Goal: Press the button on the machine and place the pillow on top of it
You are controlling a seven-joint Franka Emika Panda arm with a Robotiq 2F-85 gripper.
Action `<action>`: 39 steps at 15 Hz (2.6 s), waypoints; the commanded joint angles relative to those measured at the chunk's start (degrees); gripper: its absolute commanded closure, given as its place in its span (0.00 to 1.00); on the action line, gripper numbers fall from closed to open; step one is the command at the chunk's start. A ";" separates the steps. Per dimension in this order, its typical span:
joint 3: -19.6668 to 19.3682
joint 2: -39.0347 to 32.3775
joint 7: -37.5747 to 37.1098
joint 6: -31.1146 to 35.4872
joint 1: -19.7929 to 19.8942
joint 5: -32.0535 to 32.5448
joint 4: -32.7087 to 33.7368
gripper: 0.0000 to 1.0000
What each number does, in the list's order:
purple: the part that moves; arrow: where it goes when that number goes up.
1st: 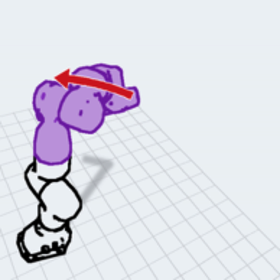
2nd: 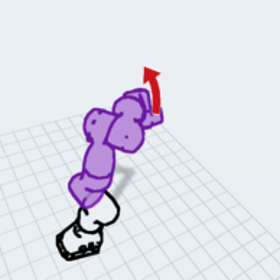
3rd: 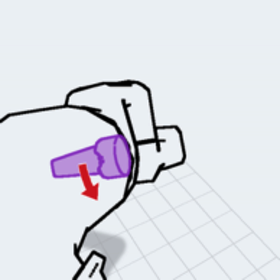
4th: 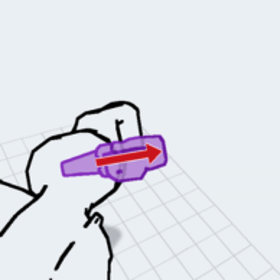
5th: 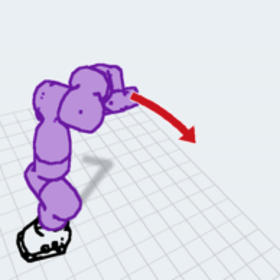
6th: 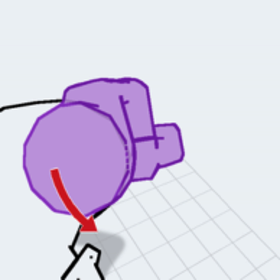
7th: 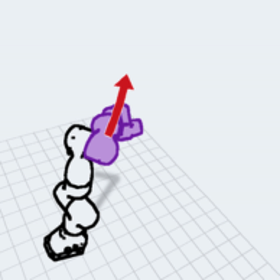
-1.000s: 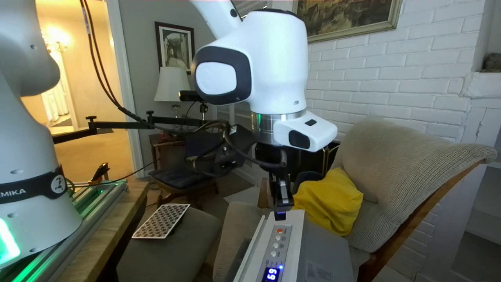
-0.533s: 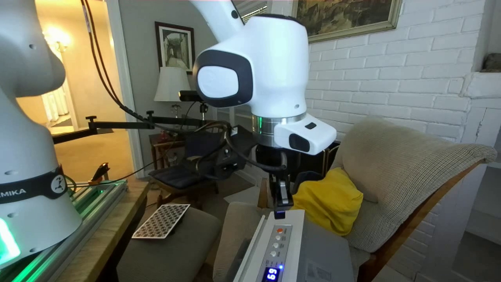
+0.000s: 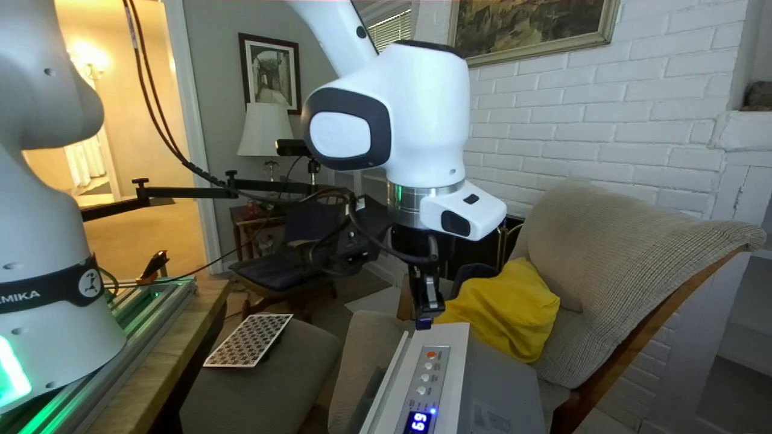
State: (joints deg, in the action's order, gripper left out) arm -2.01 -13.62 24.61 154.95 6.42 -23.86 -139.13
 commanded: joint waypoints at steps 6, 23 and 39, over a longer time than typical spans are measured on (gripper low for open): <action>3.03 -5.08 -0.65 4.33 3.17 1.73 0.44 1.00; 8.97 -9.96 0.03 8.41 9.76 1.31 2.11 1.00; 11.41 -13.02 -0.55 7.56 11.62 1.99 4.00 1.00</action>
State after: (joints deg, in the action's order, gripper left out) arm 8.77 -25.30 24.64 162.34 16.89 -23.48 -136.08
